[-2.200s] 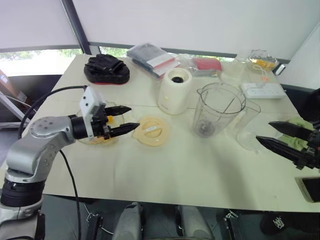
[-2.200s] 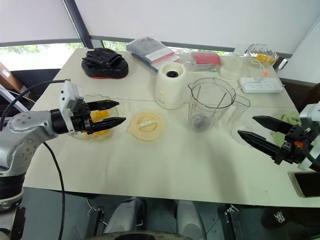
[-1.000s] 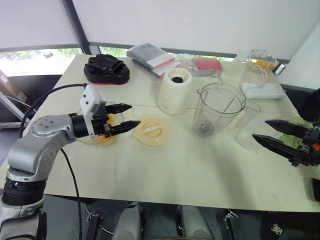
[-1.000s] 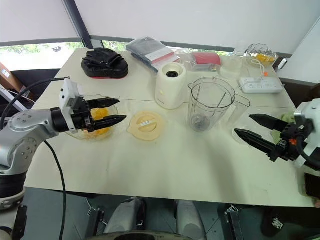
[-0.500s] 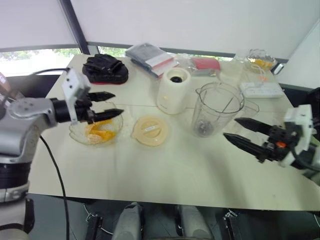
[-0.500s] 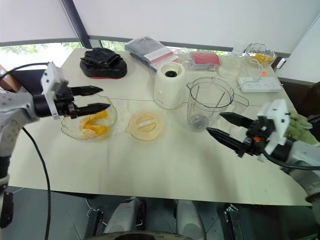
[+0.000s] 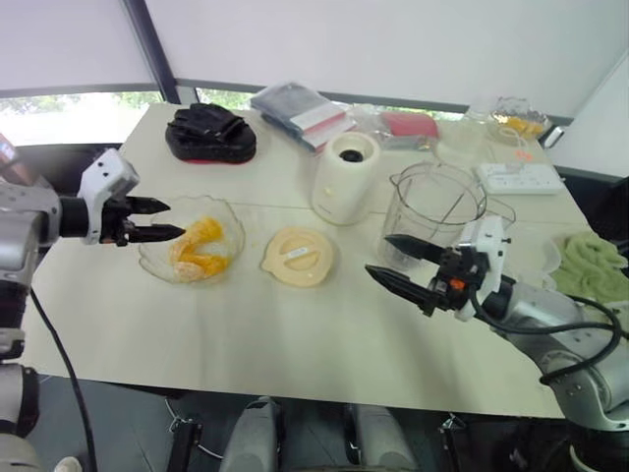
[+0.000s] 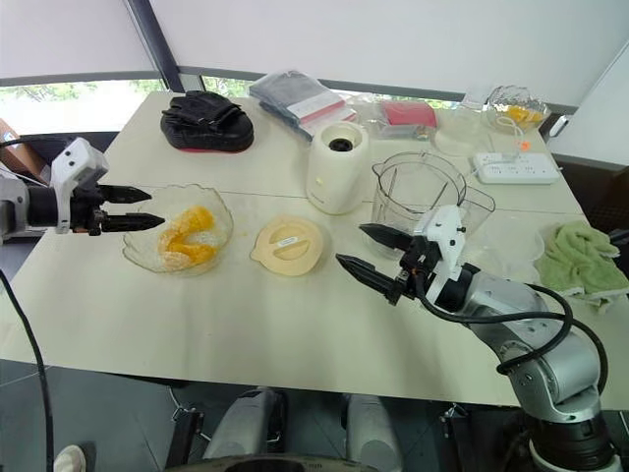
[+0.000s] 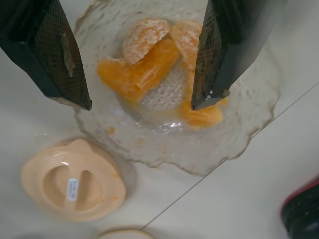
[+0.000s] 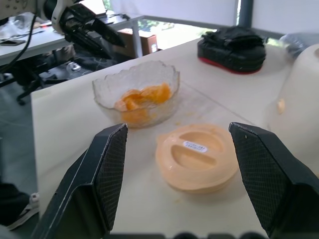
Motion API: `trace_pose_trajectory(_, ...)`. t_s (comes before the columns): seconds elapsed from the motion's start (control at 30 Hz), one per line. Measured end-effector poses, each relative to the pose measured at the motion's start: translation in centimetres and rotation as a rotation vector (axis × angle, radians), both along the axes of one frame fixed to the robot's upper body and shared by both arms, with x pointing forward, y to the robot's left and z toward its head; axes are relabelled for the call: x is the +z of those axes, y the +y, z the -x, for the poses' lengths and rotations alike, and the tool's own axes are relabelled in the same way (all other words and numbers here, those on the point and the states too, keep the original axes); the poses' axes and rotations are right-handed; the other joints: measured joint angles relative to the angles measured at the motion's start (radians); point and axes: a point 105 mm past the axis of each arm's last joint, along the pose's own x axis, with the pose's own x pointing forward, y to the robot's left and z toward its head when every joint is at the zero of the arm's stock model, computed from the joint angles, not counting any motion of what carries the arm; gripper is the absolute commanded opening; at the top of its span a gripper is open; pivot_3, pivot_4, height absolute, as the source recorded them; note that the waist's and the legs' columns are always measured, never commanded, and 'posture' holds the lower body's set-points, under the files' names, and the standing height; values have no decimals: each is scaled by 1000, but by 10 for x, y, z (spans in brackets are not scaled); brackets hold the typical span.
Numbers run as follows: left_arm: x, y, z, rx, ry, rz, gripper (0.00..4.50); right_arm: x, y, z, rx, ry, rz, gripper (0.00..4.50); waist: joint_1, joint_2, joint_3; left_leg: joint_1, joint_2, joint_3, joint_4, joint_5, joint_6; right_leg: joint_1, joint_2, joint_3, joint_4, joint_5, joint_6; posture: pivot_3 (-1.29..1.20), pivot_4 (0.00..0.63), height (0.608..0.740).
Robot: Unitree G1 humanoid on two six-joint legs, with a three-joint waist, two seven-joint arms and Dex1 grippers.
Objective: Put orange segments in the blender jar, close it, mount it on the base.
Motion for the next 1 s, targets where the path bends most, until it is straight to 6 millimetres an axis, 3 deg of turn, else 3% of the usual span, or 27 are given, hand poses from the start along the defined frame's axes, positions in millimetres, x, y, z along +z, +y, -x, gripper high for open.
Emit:
trace_pose_trajectory(0.17,-30,-3,-15,61,29,-13,3293,-8,1,3,-33,26,-24,3397,-1,-1,0,0,0,-1,0,0,0,0,0,-1,1,1,3,0,150,740)
trace_pose_trajectory(0.53,-70,5,-39,232,27,-22,3293,-2,9,9,-69,-2,-56,3397,0,-3,0,0,0,-1,1,0,0,0,0,-1,2,3,4,0,150,740)
trace_pose_trajectory(1.0,-88,-14,-65,331,-50,-13,3293,-2,11,14,-78,11,-58,3397,-3,-4,-1,0,0,-2,1,0,0,0,0,-2,2,3,5,0,150,740)
